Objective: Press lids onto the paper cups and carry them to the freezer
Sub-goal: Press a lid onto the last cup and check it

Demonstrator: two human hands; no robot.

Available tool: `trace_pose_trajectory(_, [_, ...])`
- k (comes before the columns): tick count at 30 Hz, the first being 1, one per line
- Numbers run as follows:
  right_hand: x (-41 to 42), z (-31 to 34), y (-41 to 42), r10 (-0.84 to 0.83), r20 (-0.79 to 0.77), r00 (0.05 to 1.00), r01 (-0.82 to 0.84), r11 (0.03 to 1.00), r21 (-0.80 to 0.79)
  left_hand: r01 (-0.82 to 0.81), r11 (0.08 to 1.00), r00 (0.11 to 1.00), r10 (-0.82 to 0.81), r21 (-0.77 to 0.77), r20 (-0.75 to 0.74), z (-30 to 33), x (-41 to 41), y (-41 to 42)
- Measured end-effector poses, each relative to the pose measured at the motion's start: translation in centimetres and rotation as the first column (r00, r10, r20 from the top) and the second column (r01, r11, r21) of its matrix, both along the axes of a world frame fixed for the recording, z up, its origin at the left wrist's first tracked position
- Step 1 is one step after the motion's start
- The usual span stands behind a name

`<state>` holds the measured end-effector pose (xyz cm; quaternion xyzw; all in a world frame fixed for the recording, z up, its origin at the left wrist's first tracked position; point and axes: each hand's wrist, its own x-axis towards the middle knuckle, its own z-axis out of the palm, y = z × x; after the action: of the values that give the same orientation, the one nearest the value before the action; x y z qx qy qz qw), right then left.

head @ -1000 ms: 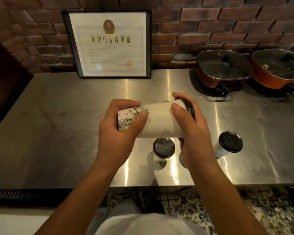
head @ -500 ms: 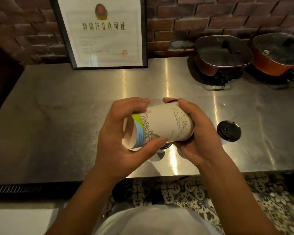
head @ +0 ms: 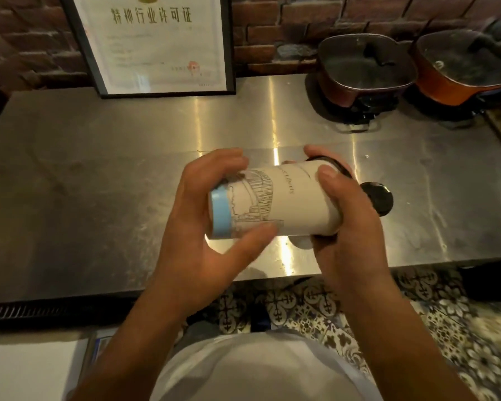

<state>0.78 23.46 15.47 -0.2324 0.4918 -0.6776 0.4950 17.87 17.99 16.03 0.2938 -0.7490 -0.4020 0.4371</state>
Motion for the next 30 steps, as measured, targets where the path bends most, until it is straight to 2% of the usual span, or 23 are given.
trace_pose_trajectory(1, [-0.4, 0.1, -0.3, 0.045, 0.114, 0.993, -0.052, 0.997, 0.056, 0.046, 0.987, 0.998, -0.041, -0.157, 0.04, -0.2, 0.0, 0.1])
trace_pose_trajectory(2, [-0.7, 0.1, -0.4, 0.089, 0.178, 0.98, -0.105, 0.991, 0.083, 0.062, 0.971, 0.997, -0.049, -0.231, 0.061, -0.2, 0.1, 0.1])
trace_pose_trajectory(4, [-0.8, -0.2, -0.3, 0.098, 0.191, 0.977, -0.114, 0.99, 0.078, 0.032, 0.969, 0.998, -0.019, -0.244, 0.056, -0.3, 0.1, 0.3])
trace_pose_trajectory(5, [-0.5, -0.2, 0.0, 0.071, 0.137, 0.988, -0.078, 0.996, 0.046, -0.001, 0.983, 1.0, 0.005, -0.186, 0.02, -0.3, 0.0, 0.5])
trace_pose_trajectory(6, [-0.1, -0.1, 0.4, 0.026, 0.032, 0.999, -0.025, 0.999, -0.02, -0.038, 0.998, 0.998, 0.035, -0.055, -0.042, -0.1, -0.1, 0.8])
trace_pose_trajectory(7, [0.4, 0.1, 0.9, -0.041, -0.134, 0.99, 0.025, 0.992, -0.12, -0.052, 0.985, 0.989, 0.073, 0.163, -0.128, 0.3, -0.3, 1.2])
trace_pose_trajectory(9, [0.7, 0.2, 1.4, -0.192, -0.486, 0.853, 0.015, 0.939, -0.344, 0.027, 0.803, 0.953, 0.159, 0.595, -0.257, 0.9, -0.9, 1.6])
trace_pose_trajectory(10, [0.7, 0.1, 1.5, -0.242, -0.595, 0.766, -0.019, 0.917, -0.398, 0.048, 0.721, 0.949, 0.183, 0.691, -0.258, 1.0, -0.9, 1.6])
trace_pose_trajectory(11, [0.6, 0.1, 1.3, -0.256, -0.646, 0.719, -0.041, 0.912, -0.407, 0.037, 0.69, 0.956, 0.187, 0.723, -0.227, 0.9, -0.7, 1.5])
trace_pose_trajectory(12, [0.4, 0.0, 1.1, -0.234, -0.654, 0.719, -0.054, 0.92, -0.388, 0.009, 0.701, 0.967, 0.176, 0.713, -0.185, 0.8, -0.5, 1.3])
trace_pose_trajectory(14, [-0.2, 0.1, 0.5, -0.113, -0.569, 0.815, -0.069, 0.955, -0.288, -0.062, 0.795, 0.984, 0.149, 0.604, -0.096, 0.7, -0.1, 1.1])
trace_pose_trajectory(16, [-0.7, 0.4, -0.2, 0.05, -0.304, 0.951, -0.085, 0.991, -0.103, -0.067, 0.933, 0.995, 0.088, 0.352, -0.044, 0.3, 0.4, 0.8])
trace_pose_trajectory(17, [-0.9, 0.3, -0.6, 0.107, -0.134, 0.985, -0.108, 0.994, -0.002, -0.023, 0.983, 1.0, 0.026, 0.182, -0.016, -0.2, 0.7, 0.6])
trace_pose_trajectory(19, [-1.4, 0.2, -1.5, 0.168, 0.096, 0.981, -0.18, 0.974, 0.14, 0.077, 0.995, 0.996, -0.075, -0.055, 0.045, -1.2, 1.1, 0.4])
trace_pose_trajectory(21, [-1.5, -0.2, -2.0, 0.19, 0.196, 0.962, -0.226, 0.958, 0.178, 0.023, 0.999, 0.999, -0.021, -0.045, 0.034, -1.7, 1.1, 0.1])
trace_pose_trajectory(22, [-1.4, -0.4, -2.1, 0.184, 0.199, 0.963, -0.22, 0.959, 0.18, -0.041, 0.998, 0.999, 0.041, 0.047, 0.005, -1.8, 0.9, 0.1])
trace_pose_trajectory(23, [-1.1, -0.5, -1.9, 0.171, 0.135, 0.976, -0.193, 0.966, 0.171, -0.103, 0.974, 0.992, 0.114, 0.204, -0.046, -1.7, 0.6, 0.1])
trace_pose_trajectory(24, [-0.7, -0.6, -1.6, 0.138, 0.001, 0.99, -0.137, 0.981, 0.138, -0.129, 0.912, 0.98, 0.176, 0.389, -0.087, -1.5, 0.2, 0.2])
trace_pose_trajectory(25, [-0.4, -0.6, -1.2, 0.076, -0.197, 0.978, -0.063, 0.996, 0.07, -0.117, 0.82, 0.974, 0.205, 0.56, -0.096, -1.5, -0.3, 0.3])
trace_pose_trajectory(26, [-0.3, -0.6, -1.0, 0.013, -0.391, 0.92, -0.026, 0.999, -0.03, -0.095, 0.723, 0.976, 0.202, 0.684, -0.078, -1.4, -0.6, 0.4])
trace_pose_trajectory(27, [-0.4, -0.7, -0.9, -0.025, -0.525, 0.851, -0.046, 0.991, -0.122, -0.086, 0.65, 0.984, 0.174, 0.755, -0.037, -1.5, -0.7, 0.3])
trace_pose_trajectory(28, [-0.7, -0.7, -1.0, -0.027, -0.585, 0.811, -0.086, 0.983, -0.164, -0.091, 0.625, 0.992, 0.125, 0.776, 0.016, -1.6, -0.6, 0.3])
trace_pose_trajectory(30, [-1.9, -0.7, -1.7, 0.053, -0.547, 0.835, -0.142, 0.983, -0.121, -0.081, 0.652, 0.997, 0.055, 0.754, 0.059, -2.2, -0.5, 0.4])
